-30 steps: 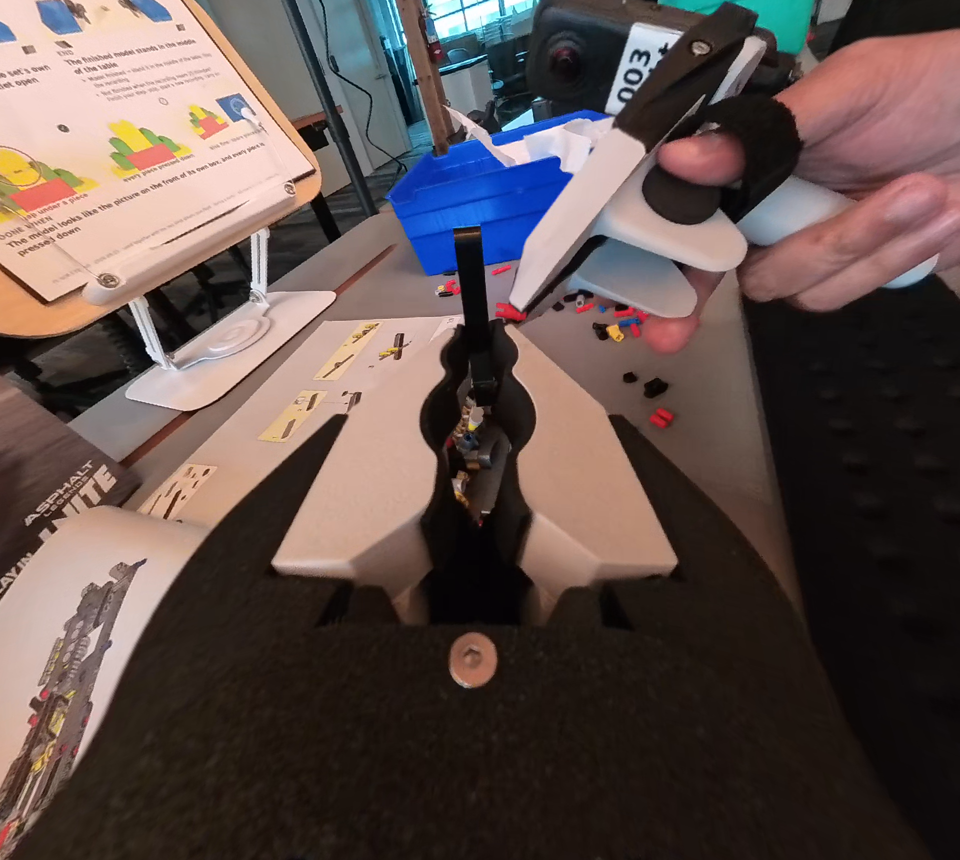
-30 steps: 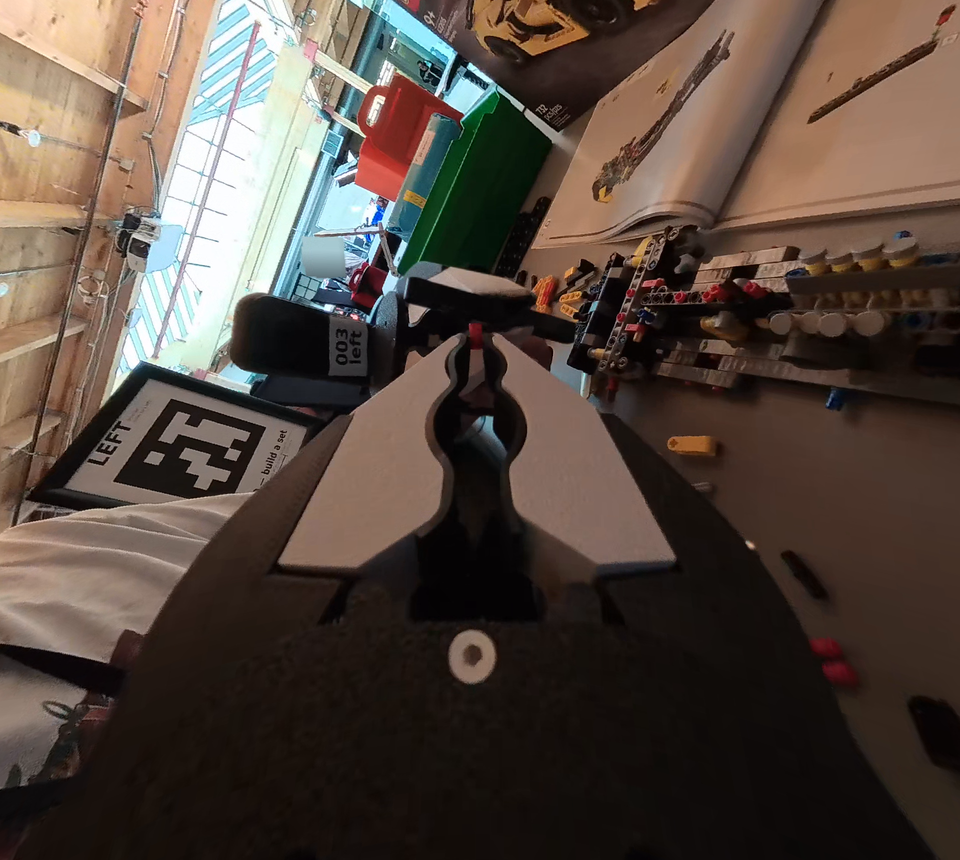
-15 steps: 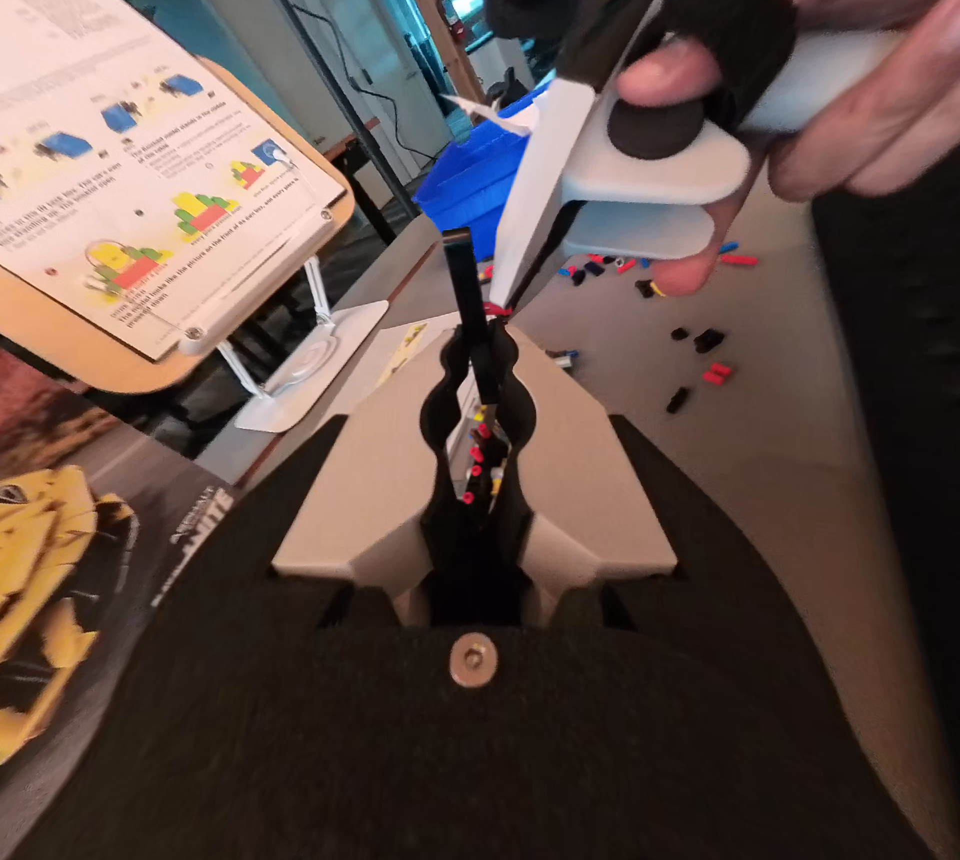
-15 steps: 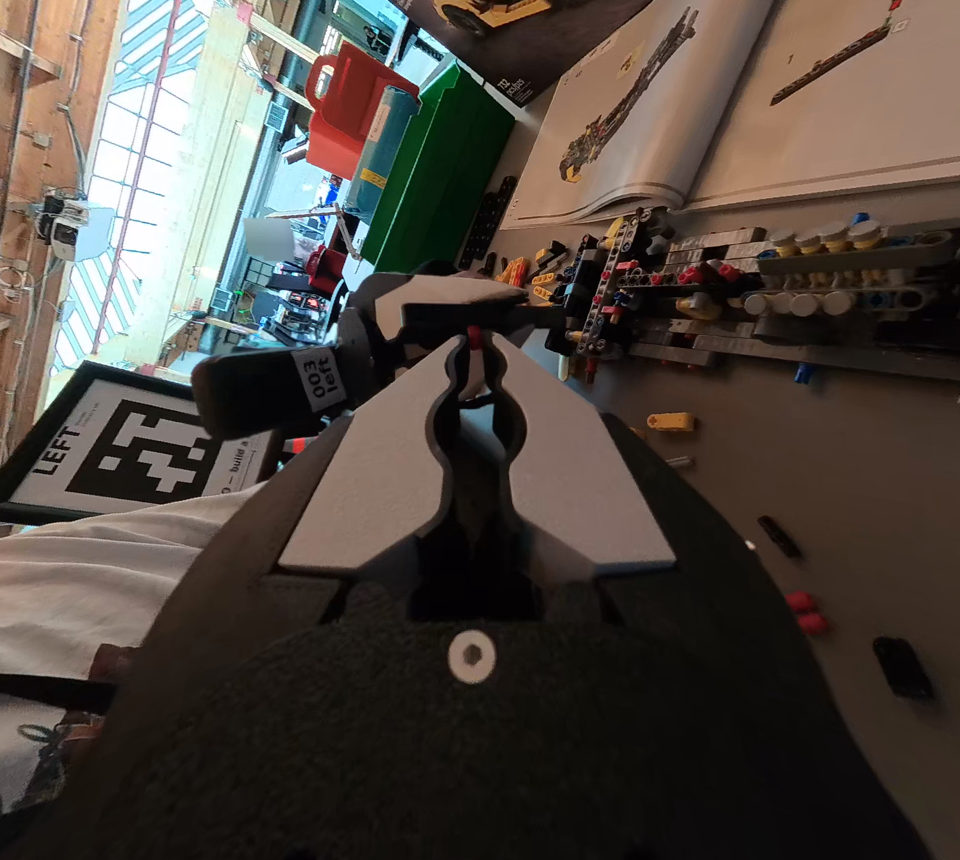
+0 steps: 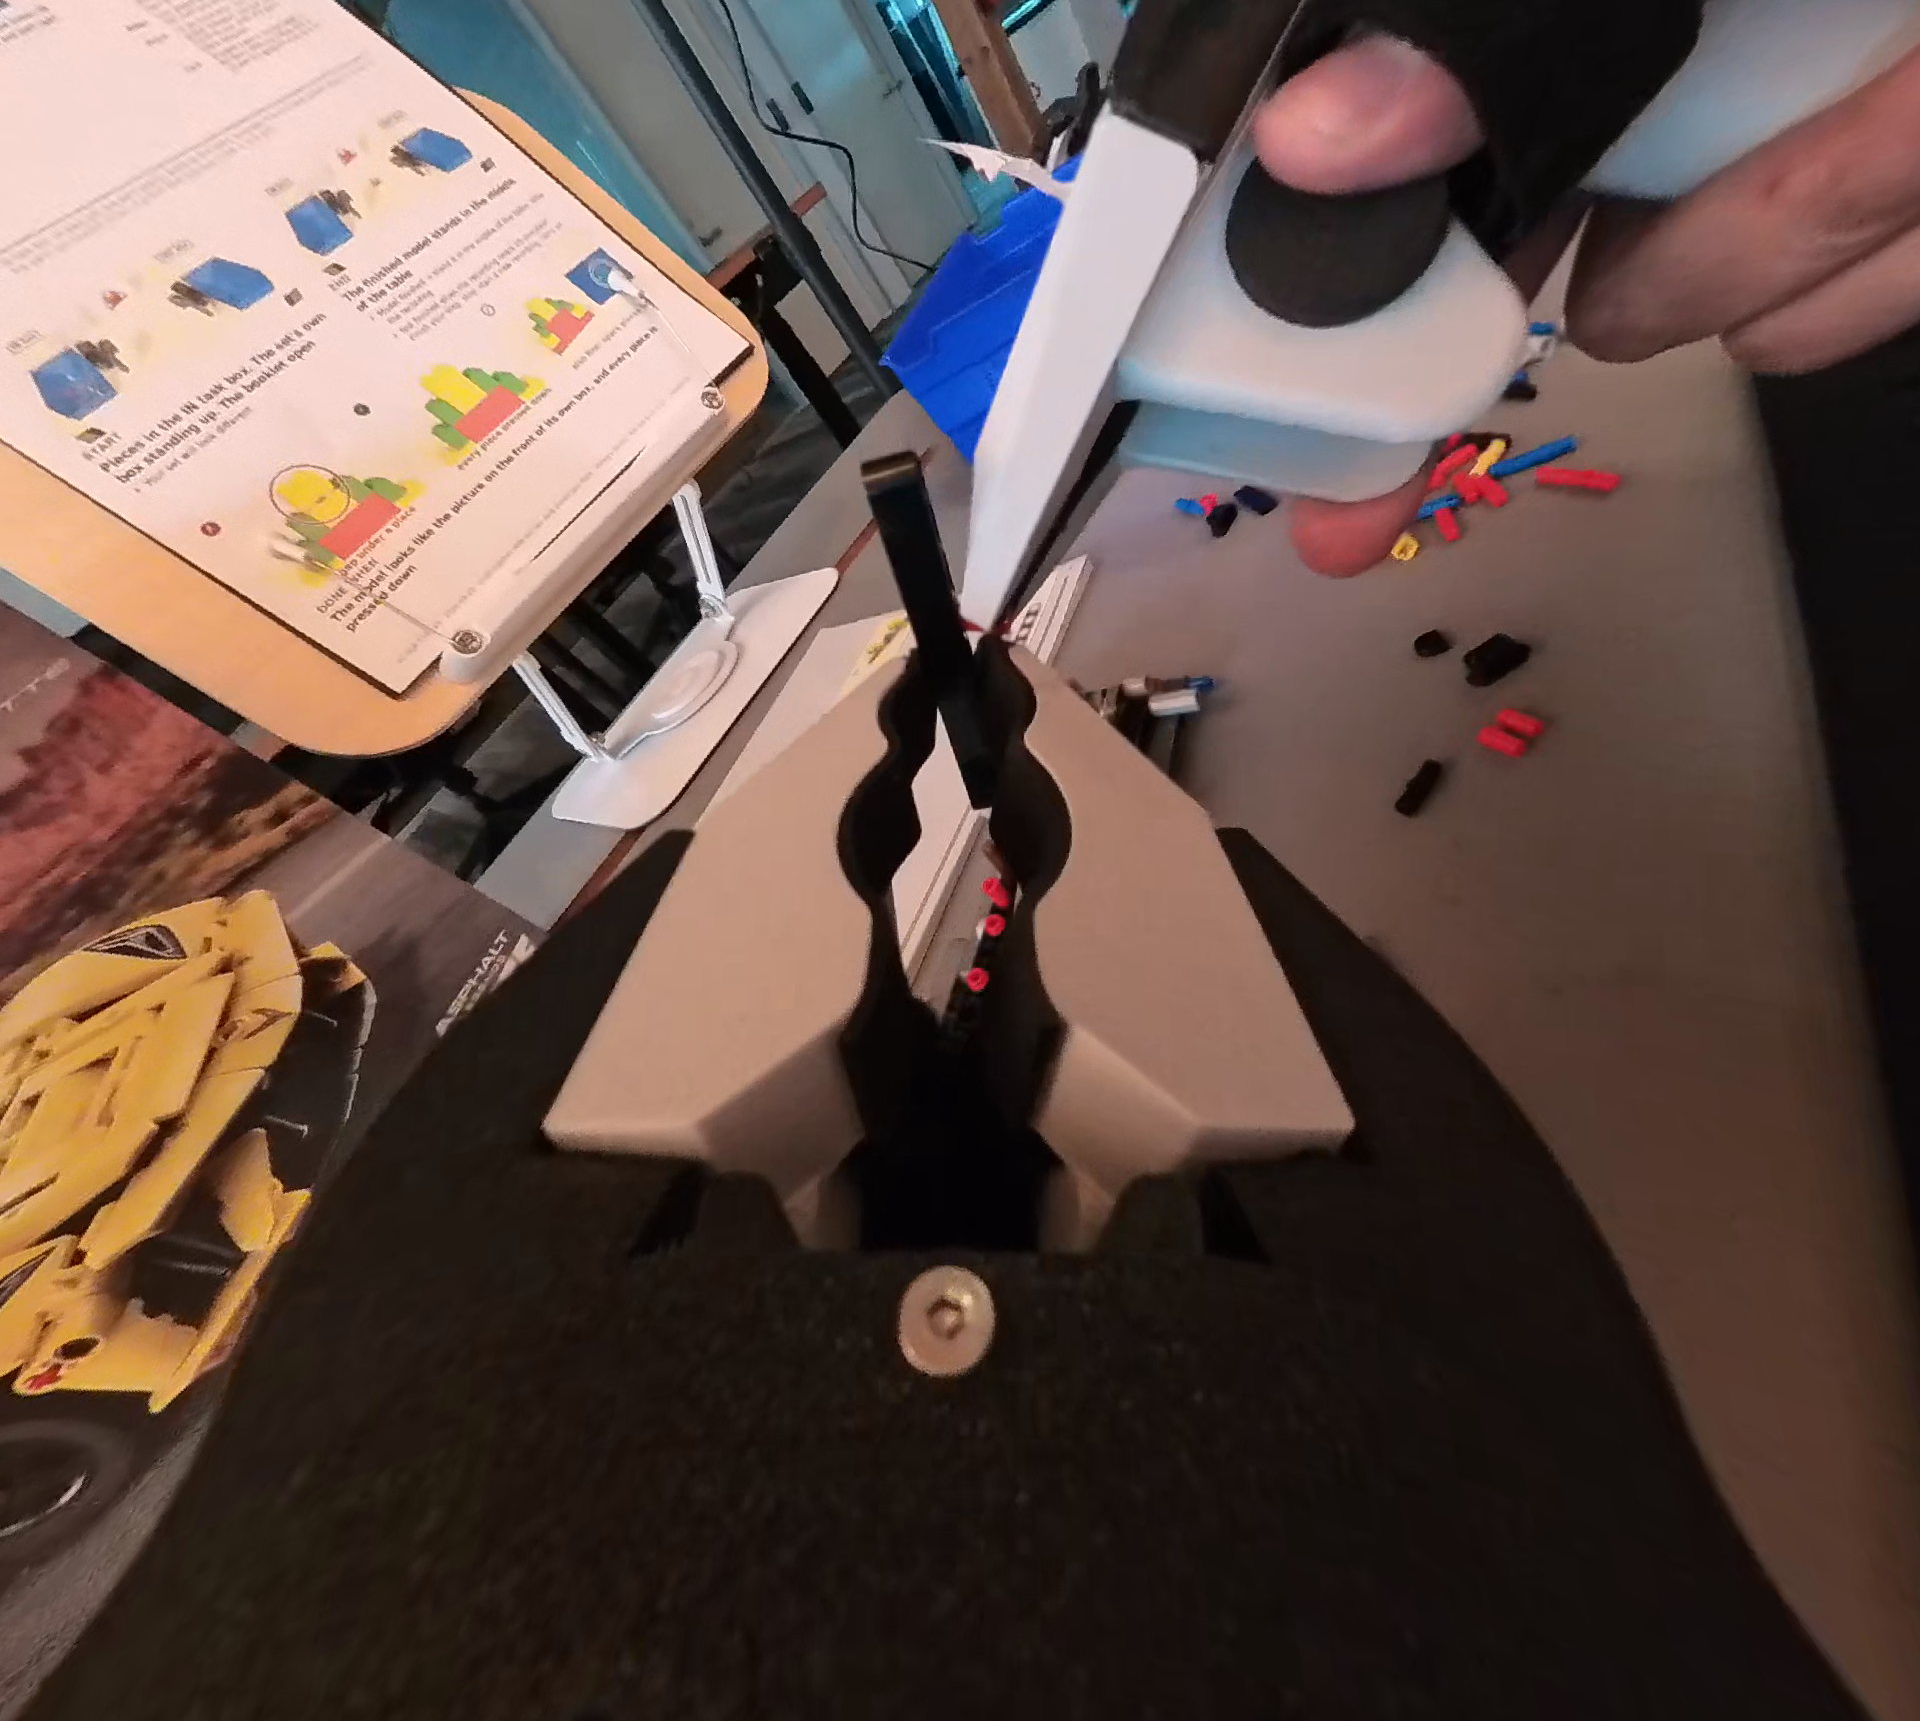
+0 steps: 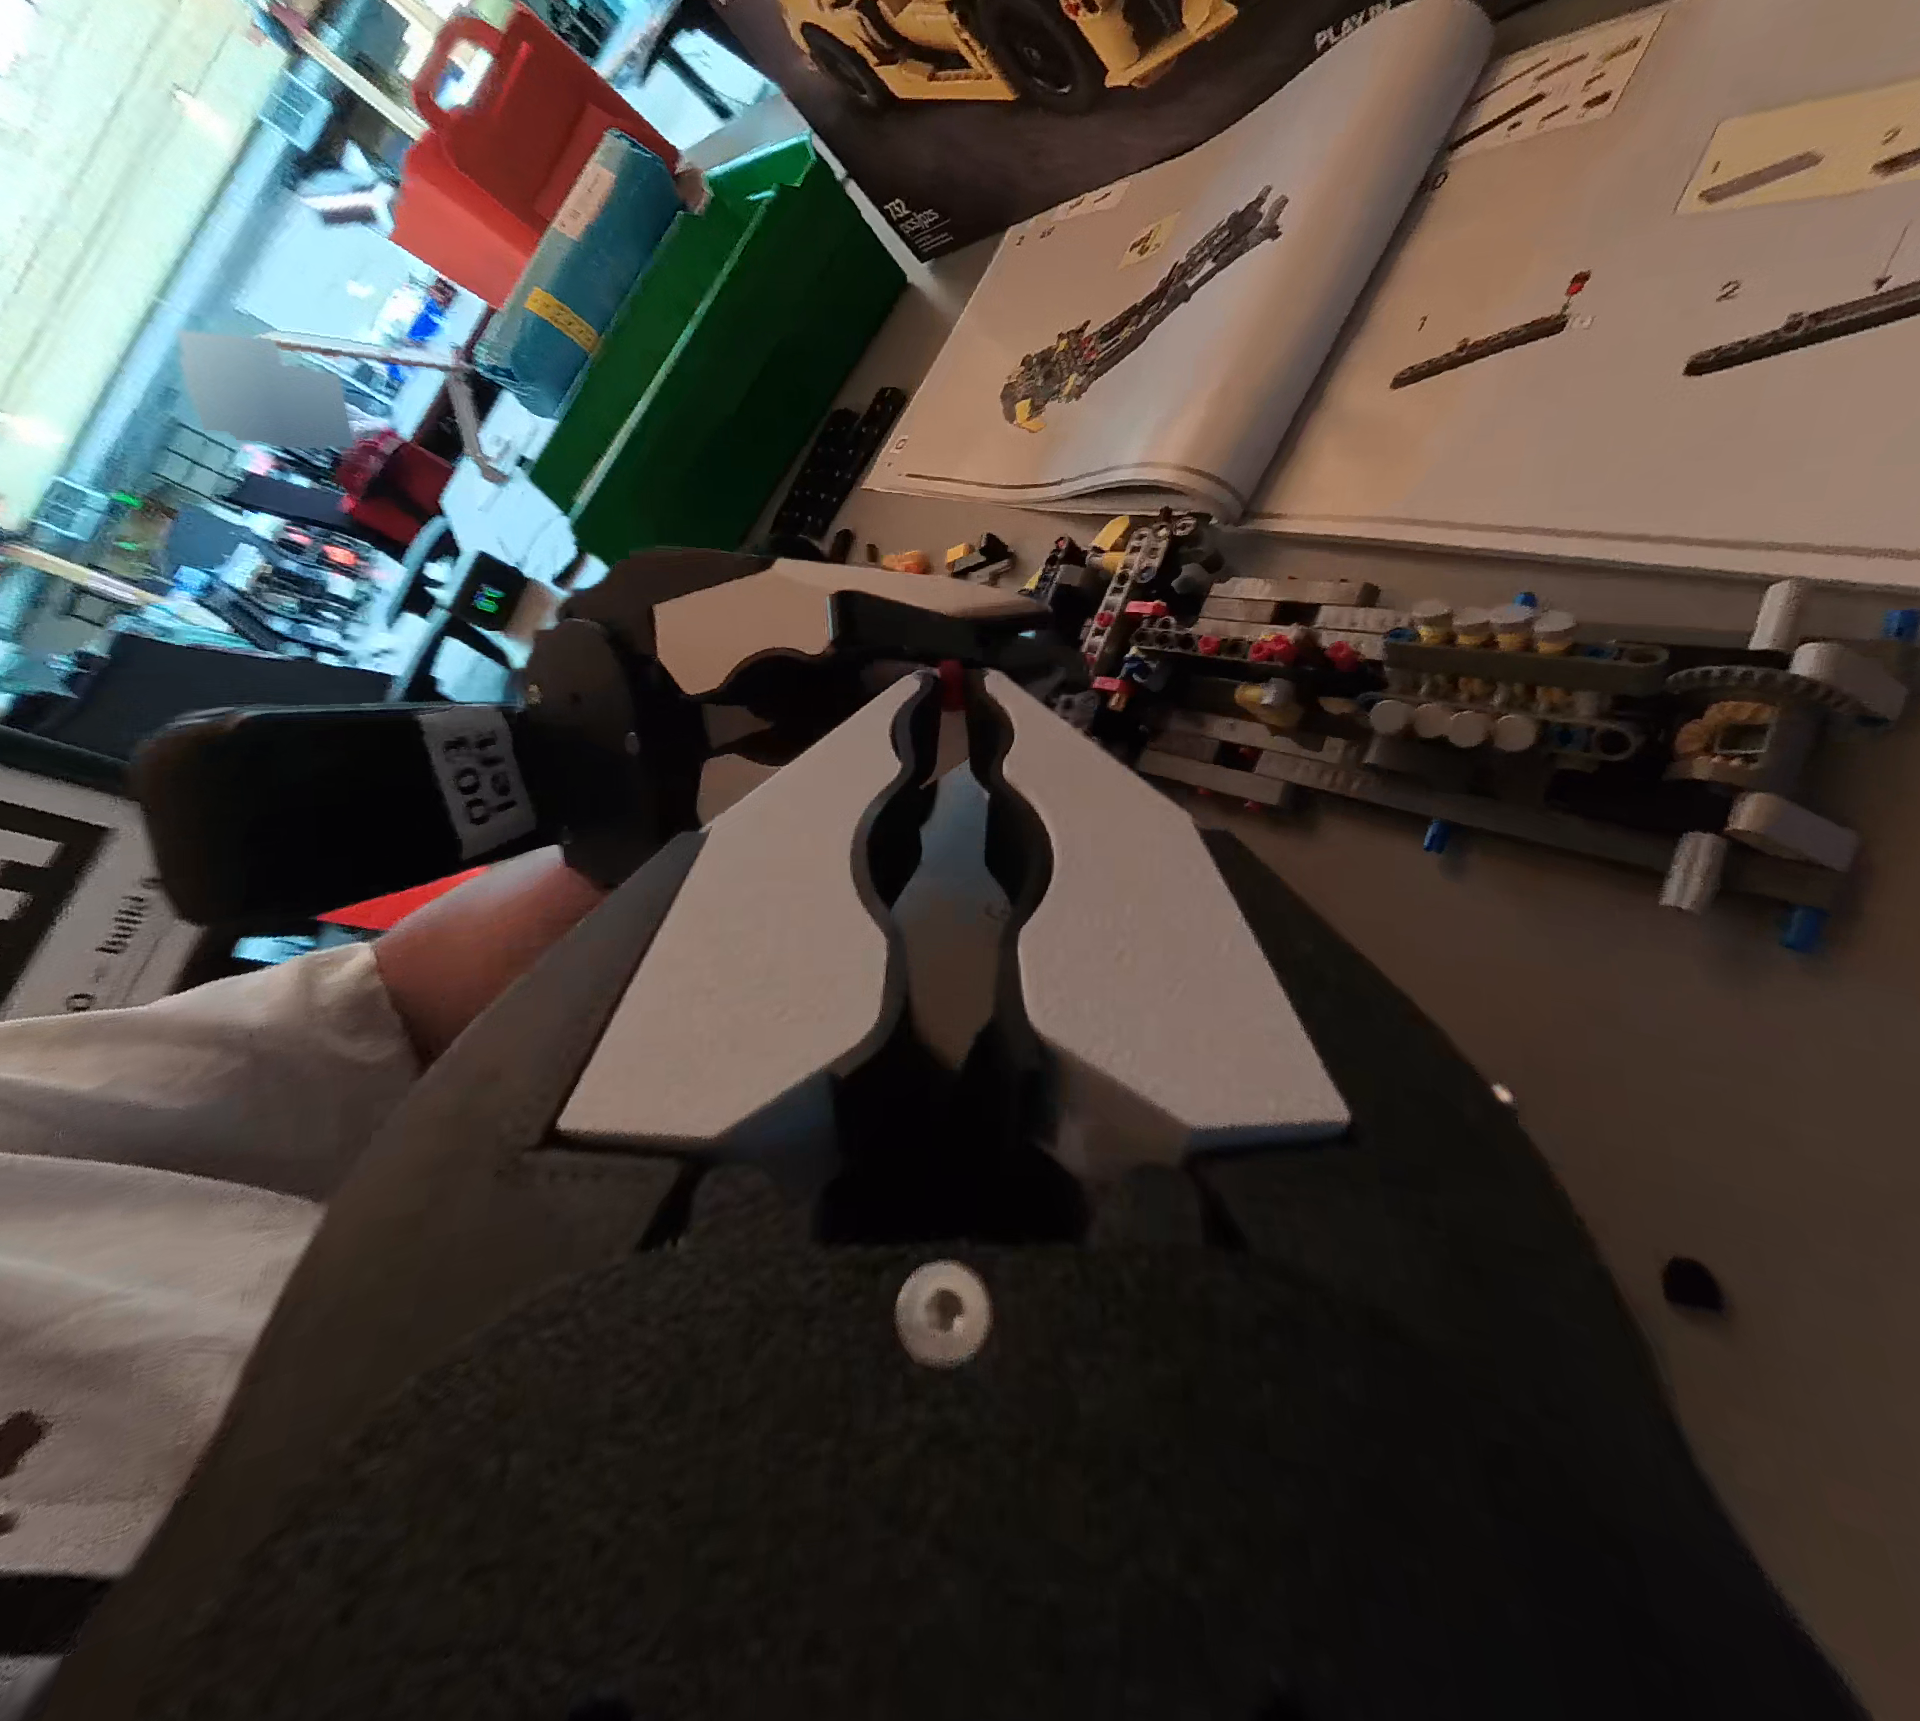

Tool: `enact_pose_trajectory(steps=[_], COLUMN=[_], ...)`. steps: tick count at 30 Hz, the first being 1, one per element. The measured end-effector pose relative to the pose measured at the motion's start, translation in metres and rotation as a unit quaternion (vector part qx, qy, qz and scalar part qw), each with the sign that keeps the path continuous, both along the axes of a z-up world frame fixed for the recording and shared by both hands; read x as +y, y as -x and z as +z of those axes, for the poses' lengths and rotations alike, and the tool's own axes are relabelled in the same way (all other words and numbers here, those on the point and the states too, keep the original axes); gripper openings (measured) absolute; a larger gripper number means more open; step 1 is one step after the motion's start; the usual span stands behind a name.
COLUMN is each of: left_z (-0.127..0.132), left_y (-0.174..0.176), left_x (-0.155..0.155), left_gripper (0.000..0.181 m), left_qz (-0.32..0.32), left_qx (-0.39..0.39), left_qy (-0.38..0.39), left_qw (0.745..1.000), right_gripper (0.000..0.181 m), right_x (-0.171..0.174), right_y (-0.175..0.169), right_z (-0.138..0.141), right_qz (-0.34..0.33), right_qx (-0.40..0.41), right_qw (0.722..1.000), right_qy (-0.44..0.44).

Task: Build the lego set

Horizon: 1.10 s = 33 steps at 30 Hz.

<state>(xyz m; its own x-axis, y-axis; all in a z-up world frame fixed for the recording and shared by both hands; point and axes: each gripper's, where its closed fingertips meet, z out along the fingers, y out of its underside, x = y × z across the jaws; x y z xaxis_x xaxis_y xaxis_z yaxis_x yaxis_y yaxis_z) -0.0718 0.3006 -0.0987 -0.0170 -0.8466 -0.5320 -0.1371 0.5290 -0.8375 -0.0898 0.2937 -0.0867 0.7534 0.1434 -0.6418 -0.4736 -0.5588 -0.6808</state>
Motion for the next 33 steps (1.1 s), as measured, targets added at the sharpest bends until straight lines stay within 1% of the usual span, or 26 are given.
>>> enact_pose_trajectory(steps=[3, 5, 7, 9, 12, 14, 17, 22, 27, 31, 33], left_z=[-0.005, -0.008, -0.010, -0.011, -0.014, -0.013, -0.009, -0.005, -0.005, 0.004, 0.013], left_y=[-0.001, -0.001, -0.001, 0.000, 0.000, 0.000, 0.000, 0.000, 0.001, 0.004, 0.007], left_x=[0.003, 0.006, 0.008, 0.008, 0.005, 0.005, 0.004, 0.002, -0.002, -0.009, -0.014], left_gripper=[0.006, 0.006, 0.007, 0.007, 0.007, 0.007, 0.006, 0.005, 0.006, 0.007, 0.007], left_qz=[0.020, 0.036, 0.045, 0.044, 0.038, 0.033, 0.014, -0.017, -0.057, -0.107, -0.140], left_qx=[0.014, 0.024, 0.034, 0.040, 0.050, 0.051, 0.048, 0.045, 0.054, 0.048, 0.040], left_qy=[-0.042, -0.086, -0.123, -0.114, -0.088, -0.061, 0.018, 0.151, 0.275, 0.370, 0.411], left_qw=[0.999, 0.995, 0.991, 0.992, 0.994, 0.996, 0.999, 0.987, 0.958, 0.922, 0.900], right_gripper=[0.004, 0.004, 0.004, 0.004, 0.004, 0.004, 0.004, 0.005, 0.007, 0.012, 0.017], right_x=[0.001, 0.002, 0.003, 0.003, 0.004, 0.005, 0.007, 0.010, 0.008, -0.002, -0.007], right_y=[-0.003, -0.005, -0.006, -0.006, -0.007, -0.007, -0.006, -0.005, -0.003, -0.006, -0.013], right_z=[-0.006, -0.011, -0.014, -0.014, -0.015, -0.013, -0.007, 0.000, 0.013, 0.039, 0.043], right_qz=[-0.010, -0.015, -0.019, -0.021, -0.023, -0.022, -0.022, -0.006, 0.013, 0.044, 0.059], right_qx=[-0.068, -0.107, -0.181, -0.236, -0.282, -0.272, -0.247, -0.230, -0.186, -0.105, -0.073], right_qw=[0.998, 0.994, 0.983, 0.971, 0.959, 0.962, 0.969, 0.973, 0.981, 0.986, 0.985], right_qy=[0.012, 0.019, 0.018, 0.016, 0.014, 0.007, -0.007, -0.019, -0.053, -0.119, -0.142])
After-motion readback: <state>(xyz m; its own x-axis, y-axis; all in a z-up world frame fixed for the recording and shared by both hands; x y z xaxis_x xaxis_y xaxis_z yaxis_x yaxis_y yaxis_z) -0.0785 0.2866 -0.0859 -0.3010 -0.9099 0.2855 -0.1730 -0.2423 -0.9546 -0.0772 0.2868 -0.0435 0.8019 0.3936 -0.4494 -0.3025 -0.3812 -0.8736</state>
